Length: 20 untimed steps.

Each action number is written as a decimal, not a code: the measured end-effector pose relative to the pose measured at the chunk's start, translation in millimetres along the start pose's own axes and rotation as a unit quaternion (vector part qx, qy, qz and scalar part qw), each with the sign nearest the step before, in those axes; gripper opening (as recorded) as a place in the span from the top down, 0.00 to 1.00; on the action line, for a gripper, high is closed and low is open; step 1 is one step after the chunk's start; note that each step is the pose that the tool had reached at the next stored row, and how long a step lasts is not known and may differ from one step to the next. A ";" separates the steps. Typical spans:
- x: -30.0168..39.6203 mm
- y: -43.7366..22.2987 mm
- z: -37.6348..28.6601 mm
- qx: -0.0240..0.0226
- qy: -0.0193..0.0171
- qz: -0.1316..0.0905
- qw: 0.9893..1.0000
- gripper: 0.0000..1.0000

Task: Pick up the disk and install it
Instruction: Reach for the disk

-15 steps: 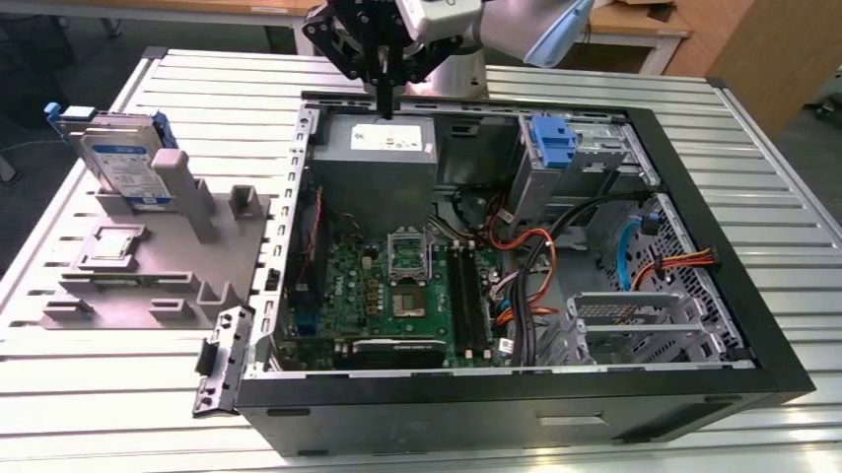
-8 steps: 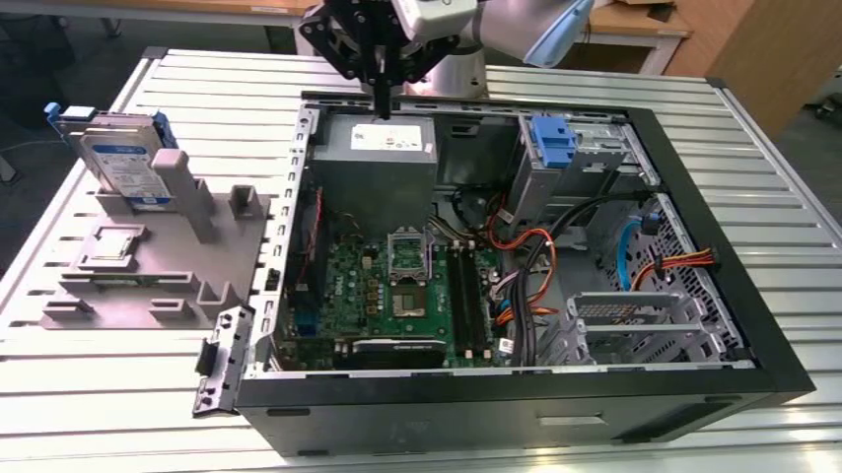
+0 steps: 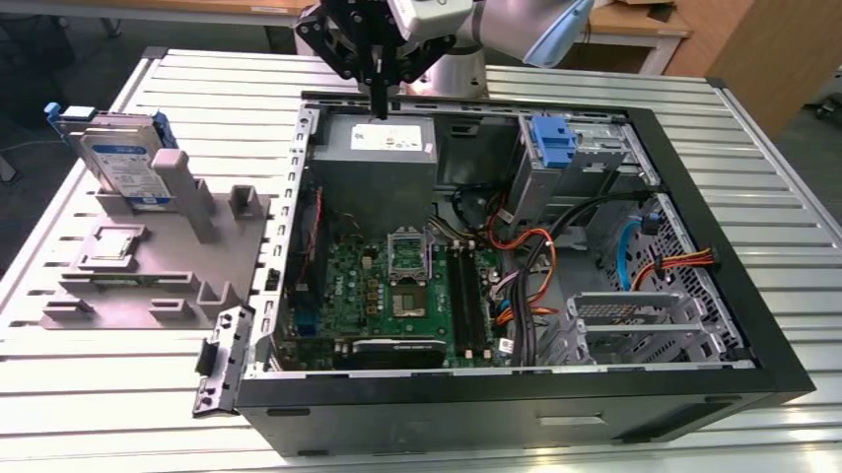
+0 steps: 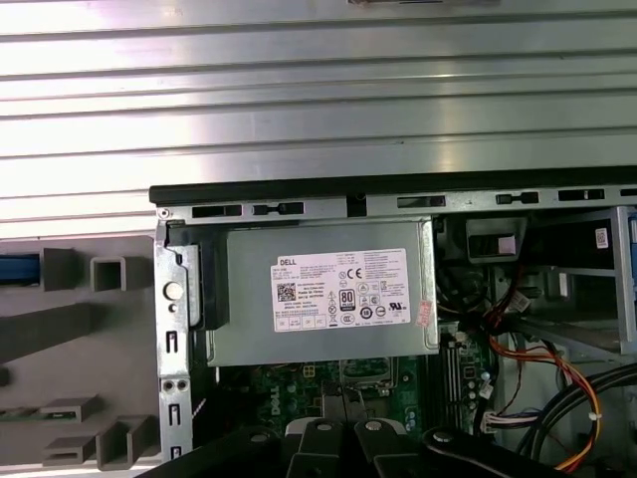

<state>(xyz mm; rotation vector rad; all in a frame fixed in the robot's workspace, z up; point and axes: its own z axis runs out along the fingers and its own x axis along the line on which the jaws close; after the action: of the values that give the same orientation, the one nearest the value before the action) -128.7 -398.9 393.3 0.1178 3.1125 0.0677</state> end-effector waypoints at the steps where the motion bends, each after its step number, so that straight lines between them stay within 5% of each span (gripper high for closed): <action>1: 0.4 0.0 0.0 0.000 0.000 0.000 1.000 0.90; 20: 4.9 -0.4 -0.1 0.000 0.000 0.000 1.000 0.90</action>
<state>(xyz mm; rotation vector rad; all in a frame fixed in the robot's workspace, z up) -133.6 -398.9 393.2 0.1179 3.1125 0.0677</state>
